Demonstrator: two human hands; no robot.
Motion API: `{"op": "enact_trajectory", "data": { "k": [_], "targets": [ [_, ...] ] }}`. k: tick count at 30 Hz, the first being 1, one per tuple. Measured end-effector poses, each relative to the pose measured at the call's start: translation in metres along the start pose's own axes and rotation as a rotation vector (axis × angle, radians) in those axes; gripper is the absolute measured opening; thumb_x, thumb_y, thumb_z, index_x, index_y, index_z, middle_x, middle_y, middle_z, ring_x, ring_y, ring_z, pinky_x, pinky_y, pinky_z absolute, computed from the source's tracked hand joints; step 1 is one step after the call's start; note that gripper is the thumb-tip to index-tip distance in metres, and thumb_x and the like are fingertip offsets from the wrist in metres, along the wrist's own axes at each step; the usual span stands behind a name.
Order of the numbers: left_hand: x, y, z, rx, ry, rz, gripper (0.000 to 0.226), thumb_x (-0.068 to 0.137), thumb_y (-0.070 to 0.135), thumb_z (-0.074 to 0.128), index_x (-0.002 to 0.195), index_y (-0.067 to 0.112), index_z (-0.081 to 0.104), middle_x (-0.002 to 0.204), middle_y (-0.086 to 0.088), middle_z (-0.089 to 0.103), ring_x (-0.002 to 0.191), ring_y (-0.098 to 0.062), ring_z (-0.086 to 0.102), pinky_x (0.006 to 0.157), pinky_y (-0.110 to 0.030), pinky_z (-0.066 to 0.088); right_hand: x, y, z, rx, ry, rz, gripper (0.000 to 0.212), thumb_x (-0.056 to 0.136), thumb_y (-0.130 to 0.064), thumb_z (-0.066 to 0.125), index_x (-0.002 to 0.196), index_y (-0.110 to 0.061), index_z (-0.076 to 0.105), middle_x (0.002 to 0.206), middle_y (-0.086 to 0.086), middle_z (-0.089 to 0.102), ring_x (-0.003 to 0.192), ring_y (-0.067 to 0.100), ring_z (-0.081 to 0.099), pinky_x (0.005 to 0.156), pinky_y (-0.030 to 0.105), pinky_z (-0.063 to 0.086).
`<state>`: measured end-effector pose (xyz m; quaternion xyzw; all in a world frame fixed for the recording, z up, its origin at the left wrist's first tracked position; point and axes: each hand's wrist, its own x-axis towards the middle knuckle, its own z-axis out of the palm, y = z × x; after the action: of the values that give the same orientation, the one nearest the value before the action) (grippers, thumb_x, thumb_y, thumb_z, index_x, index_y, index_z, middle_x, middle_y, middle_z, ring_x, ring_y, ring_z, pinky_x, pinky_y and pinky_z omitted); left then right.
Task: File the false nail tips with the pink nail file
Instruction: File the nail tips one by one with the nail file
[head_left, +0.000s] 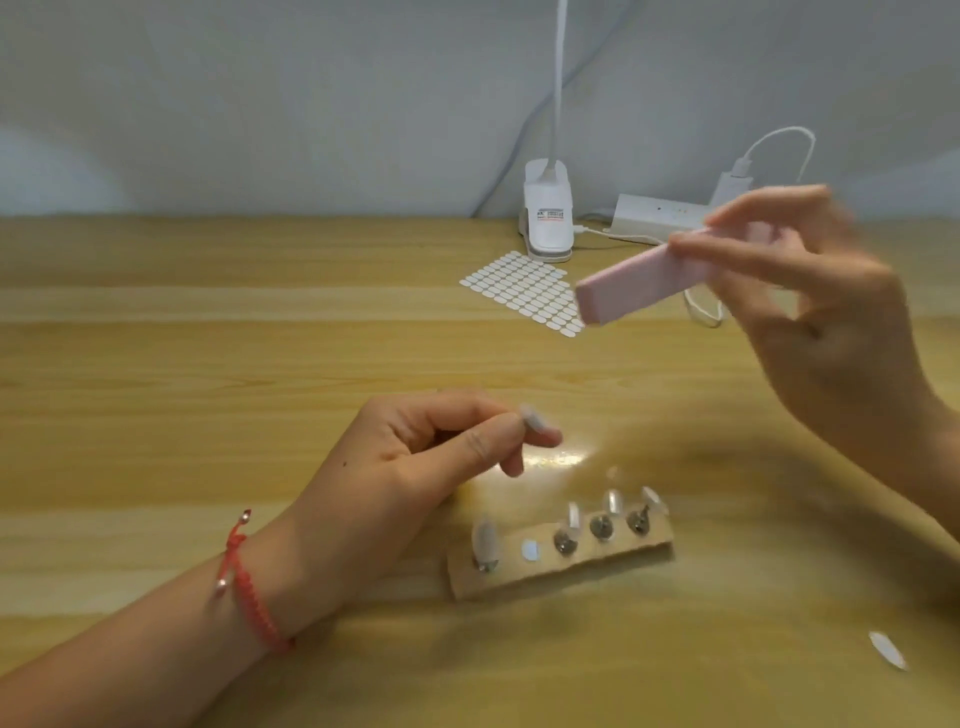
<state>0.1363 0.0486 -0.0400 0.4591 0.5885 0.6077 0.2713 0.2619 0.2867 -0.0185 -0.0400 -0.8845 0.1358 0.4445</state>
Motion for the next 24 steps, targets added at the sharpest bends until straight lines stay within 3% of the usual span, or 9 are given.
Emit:
{"op": "enact_trajectory", "data": {
  "k": [3, 8, 12, 17, 20, 24],
  "targets": [
    [0.000, -0.001, -0.002, -0.043, 0.012, -0.017, 0.025, 0.083, 0.022, 0.058, 0.084, 0.003, 0.075, 0.069, 0.018, 0.066, 0.069, 0.007, 0.060, 0.066, -0.002, 0.040, -0.008, 0.007, 0.003, 0.079, -0.026, 0.093, 0.042, 0.092, 0.007, 0.059, 0.127, -0.016, 0.057, 0.117, 0.008, 0.053, 0.114, 0.022, 0.051, 0.100, 0.040, 0.044],
    [-0.001, 0.001, -0.001, -0.171, 0.066, -0.047, 0.010, 0.069, 0.025, 0.077, 0.079, 0.025, 0.078, 0.082, 0.011, 0.074, 0.078, 0.004, 0.065, 0.068, -0.006, 0.046, -0.013, -0.011, 0.012, 0.171, -0.090, 0.009, 0.042, 0.091, 0.007, 0.060, 0.127, -0.015, 0.057, 0.117, 0.011, 0.055, 0.114, 0.022, 0.052, 0.099, 0.042, 0.046],
    [0.000, 0.000, -0.003, -0.278, 0.094, -0.086, 0.021, 0.059, 0.031, 0.080, 0.079, 0.024, 0.079, 0.078, 0.008, 0.073, 0.074, 0.001, 0.066, 0.067, -0.009, 0.048, -0.014, -0.029, 0.011, 0.166, -0.104, -0.129, 0.038, 0.093, 0.007, 0.058, 0.123, -0.017, 0.055, 0.118, 0.011, 0.053, 0.116, 0.017, 0.051, 0.095, 0.043, 0.047],
    [0.002, 0.000, -0.005, -0.308, 0.102, -0.149, 0.018, 0.060, 0.026, 0.084, 0.077, 0.022, 0.079, 0.084, 0.003, 0.076, 0.075, -0.004, 0.068, 0.064, -0.013, 0.050, -0.017, -0.044, 0.012, 0.017, -0.139, -0.357, 0.047, 0.085, 0.019, 0.054, 0.121, -0.010, 0.056, 0.115, 0.018, 0.051, 0.111, 0.038, 0.055, 0.108, 0.049, 0.039],
    [0.002, 0.002, -0.004, -0.250, 0.102, -0.135, 0.022, 0.057, 0.028, 0.081, 0.078, 0.023, 0.080, 0.078, 0.001, 0.075, 0.072, -0.003, 0.067, 0.064, -0.011, 0.049, -0.004, -0.036, 0.001, -0.071, -0.092, -0.307, 0.039, 0.089, 0.018, 0.053, 0.120, -0.005, 0.057, 0.113, 0.020, 0.050, 0.107, 0.046, 0.055, 0.107, 0.043, 0.039],
    [0.001, 0.004, -0.001, -0.253, 0.107, -0.123, 0.026, 0.058, 0.028, 0.075, 0.081, 0.017, 0.079, 0.079, 0.001, 0.076, 0.071, -0.003, 0.068, 0.061, -0.011, 0.049, -0.023, -0.060, 0.017, -0.051, -0.167, -0.408, 0.029, 0.094, 0.003, 0.058, 0.117, -0.014, 0.066, 0.112, 0.017, 0.057, 0.113, 0.034, 0.056, 0.111, 0.053, 0.035]
  ]
}}
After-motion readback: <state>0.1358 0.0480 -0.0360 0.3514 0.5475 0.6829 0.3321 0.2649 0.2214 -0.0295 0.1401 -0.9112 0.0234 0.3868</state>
